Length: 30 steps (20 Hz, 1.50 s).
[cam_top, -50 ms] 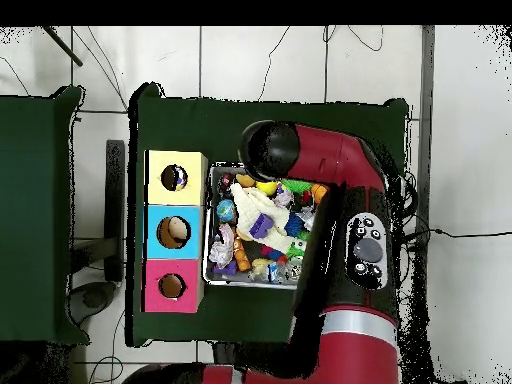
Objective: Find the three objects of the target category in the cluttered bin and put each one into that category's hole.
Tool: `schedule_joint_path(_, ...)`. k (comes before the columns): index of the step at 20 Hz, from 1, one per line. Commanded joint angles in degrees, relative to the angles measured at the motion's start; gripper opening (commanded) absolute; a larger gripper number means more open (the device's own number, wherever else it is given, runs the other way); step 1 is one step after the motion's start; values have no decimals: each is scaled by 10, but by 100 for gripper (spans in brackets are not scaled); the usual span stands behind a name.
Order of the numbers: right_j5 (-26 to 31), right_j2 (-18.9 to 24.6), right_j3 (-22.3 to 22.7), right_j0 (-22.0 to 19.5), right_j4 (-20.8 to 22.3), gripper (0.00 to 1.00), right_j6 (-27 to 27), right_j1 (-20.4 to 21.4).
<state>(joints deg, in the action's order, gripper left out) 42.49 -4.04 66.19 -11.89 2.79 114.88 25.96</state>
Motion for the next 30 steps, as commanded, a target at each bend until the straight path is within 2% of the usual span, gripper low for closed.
schedule_joint_path(1,16,73,73,-24,43,100,-98,-30)
schedule_joint_path(7,-12,90,128,-38,50,100,-72,-25)
schedule_joint_path(15,-37,98,160,-43,69,100,-48,-39)
schedule_joint_path(23,-52,55,133,-17,99,100,-1,-54)
schedule_joint_path(30,-77,31,134,-10,113,100,36,-50)
